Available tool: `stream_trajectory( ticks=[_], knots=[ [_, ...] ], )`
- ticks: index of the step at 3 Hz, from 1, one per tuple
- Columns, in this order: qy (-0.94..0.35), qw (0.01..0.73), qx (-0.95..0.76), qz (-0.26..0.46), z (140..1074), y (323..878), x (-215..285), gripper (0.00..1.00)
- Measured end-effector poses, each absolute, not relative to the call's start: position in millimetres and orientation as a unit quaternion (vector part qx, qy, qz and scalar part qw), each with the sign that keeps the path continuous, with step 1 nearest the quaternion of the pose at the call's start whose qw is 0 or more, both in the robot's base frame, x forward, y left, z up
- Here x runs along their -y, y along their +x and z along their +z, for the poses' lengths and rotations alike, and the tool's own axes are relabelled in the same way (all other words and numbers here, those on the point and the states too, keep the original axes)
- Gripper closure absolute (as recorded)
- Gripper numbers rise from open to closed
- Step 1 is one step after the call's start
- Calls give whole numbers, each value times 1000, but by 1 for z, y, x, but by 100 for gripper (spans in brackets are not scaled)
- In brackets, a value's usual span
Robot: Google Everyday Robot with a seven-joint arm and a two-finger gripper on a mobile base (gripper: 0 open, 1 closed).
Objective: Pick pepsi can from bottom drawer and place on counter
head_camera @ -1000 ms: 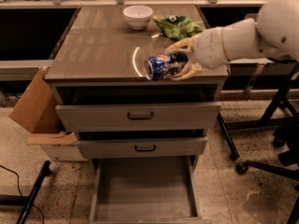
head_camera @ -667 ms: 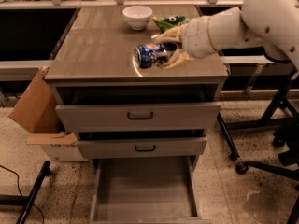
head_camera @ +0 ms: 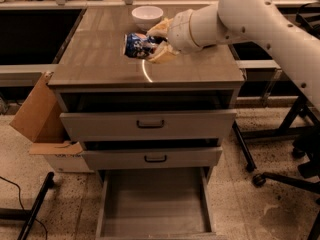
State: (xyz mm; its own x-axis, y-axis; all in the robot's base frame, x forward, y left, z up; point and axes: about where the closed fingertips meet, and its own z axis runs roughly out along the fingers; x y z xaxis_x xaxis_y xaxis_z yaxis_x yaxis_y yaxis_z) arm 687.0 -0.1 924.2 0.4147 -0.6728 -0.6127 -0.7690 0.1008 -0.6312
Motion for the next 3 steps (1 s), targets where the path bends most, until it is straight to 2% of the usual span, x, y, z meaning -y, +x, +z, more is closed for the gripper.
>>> stream_trajectory(
  ticks=[3],
  knots=[
    [-615,457,-635,97,899,761,-23,100]
  ],
)
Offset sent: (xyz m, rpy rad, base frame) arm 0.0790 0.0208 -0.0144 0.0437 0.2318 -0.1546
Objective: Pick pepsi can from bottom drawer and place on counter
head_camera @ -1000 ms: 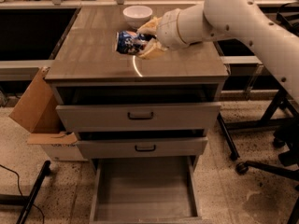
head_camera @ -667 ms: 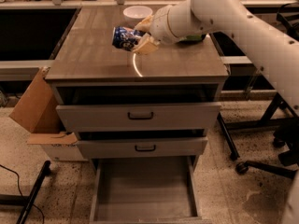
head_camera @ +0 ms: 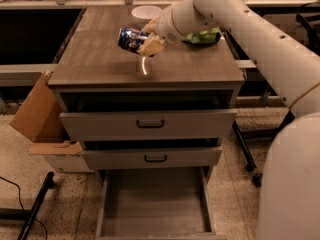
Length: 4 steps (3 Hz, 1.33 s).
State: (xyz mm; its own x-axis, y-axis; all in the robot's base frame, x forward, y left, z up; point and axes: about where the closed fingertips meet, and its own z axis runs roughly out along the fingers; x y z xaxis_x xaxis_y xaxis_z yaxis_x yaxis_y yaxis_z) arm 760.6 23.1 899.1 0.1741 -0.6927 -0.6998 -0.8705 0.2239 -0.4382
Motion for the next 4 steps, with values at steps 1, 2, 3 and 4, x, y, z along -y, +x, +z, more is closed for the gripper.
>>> stream_trajectory(
  ticks=[1,2,3,4],
  knots=[
    [-607,442,-653,103,886,774,-23,100],
    [-598,428,-671,97,875,788,-23,75],
    [-590,423,-681,97,868,796,-24,51],
    [-587,419,-686,98,863,800,-23,28]
  ],
)
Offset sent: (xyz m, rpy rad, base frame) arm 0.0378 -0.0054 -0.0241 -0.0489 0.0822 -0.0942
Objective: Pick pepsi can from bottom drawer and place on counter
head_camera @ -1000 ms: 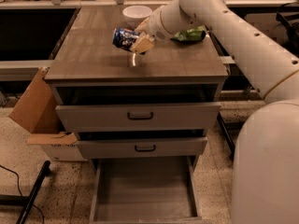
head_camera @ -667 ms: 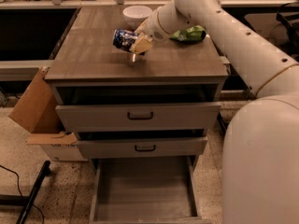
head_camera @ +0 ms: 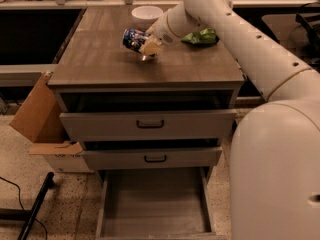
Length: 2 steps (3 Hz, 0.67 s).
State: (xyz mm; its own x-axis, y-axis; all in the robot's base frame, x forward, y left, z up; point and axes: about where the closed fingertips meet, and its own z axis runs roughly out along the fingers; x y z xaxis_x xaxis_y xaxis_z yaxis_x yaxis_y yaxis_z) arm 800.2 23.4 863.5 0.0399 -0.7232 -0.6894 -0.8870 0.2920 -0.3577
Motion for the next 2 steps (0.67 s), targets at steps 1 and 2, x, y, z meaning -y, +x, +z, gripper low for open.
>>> stream_trajectory(
  ticks=[1,2],
  knots=[
    [-585,418,-688,97,861,802,-22,5],
    [-581,424,-688,93,865,799,-16,0]
  ],
)
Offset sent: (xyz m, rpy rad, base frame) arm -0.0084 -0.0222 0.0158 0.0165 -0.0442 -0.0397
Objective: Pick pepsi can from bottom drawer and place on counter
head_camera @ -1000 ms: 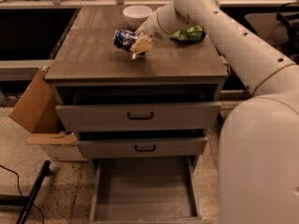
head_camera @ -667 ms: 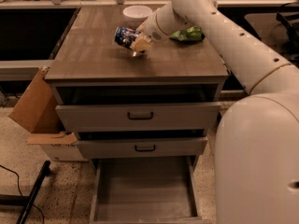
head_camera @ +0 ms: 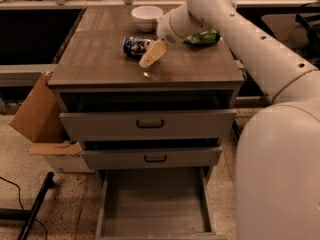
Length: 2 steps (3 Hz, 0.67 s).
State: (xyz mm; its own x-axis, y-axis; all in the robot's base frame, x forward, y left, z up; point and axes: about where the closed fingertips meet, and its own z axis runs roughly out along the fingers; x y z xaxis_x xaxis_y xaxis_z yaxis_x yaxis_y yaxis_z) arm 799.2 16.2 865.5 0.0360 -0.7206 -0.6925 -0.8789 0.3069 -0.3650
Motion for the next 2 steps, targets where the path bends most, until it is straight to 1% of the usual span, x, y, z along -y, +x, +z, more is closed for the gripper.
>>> stream_trajectory(
  ticks=[1,2],
  knots=[
    [-572,446,-684,78,881,787,-4,0],
    [-560,481,-673,45,910,765,13,0]
  ],
)
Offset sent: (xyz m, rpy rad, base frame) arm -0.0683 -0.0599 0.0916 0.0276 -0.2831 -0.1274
